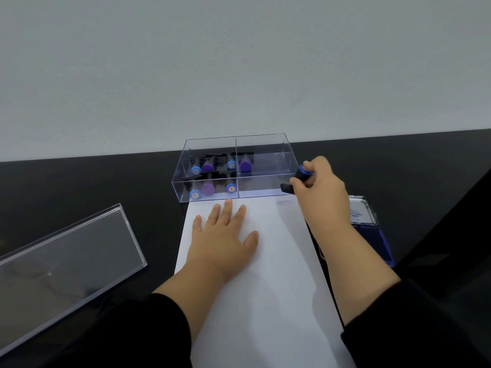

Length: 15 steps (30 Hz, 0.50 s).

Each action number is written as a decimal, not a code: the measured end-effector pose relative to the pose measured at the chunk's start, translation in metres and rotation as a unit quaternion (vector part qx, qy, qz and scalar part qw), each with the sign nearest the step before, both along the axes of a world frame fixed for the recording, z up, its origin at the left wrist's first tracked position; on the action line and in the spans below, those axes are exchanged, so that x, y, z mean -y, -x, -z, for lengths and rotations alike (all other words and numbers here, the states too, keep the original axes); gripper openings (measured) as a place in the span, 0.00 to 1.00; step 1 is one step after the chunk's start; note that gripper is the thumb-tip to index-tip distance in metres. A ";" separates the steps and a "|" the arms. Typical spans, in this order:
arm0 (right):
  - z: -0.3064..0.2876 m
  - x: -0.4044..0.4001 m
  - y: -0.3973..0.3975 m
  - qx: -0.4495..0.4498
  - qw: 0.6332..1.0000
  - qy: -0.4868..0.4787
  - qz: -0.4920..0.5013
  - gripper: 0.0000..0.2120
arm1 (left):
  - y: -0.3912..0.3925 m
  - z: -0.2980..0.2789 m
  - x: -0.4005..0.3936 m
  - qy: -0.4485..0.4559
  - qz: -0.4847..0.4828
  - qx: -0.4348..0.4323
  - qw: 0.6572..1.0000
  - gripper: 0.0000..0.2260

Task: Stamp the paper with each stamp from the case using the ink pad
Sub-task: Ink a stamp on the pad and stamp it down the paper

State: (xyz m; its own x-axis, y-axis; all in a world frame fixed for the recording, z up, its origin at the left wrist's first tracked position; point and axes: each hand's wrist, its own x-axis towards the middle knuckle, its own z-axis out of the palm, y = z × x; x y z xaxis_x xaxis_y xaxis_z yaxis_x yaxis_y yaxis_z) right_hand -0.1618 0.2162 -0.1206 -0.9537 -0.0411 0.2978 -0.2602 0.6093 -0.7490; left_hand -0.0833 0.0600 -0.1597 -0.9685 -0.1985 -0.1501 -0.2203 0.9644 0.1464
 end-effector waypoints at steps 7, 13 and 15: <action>-0.008 -0.019 0.001 0.064 0.953 0.291 0.047 0.13 | 0.000 -0.001 -0.001 0.005 0.001 0.003 1.000 0.27; -0.016 -0.030 0.001 0.112 0.904 0.407 0.066 0.14 | 0.001 0.000 -0.001 0.006 -0.002 -0.001 1.000 0.27; -0.017 -0.030 0.001 0.121 0.899 0.415 0.064 0.14 | 0.001 0.000 -0.001 0.007 -0.003 0.000 1.000 0.27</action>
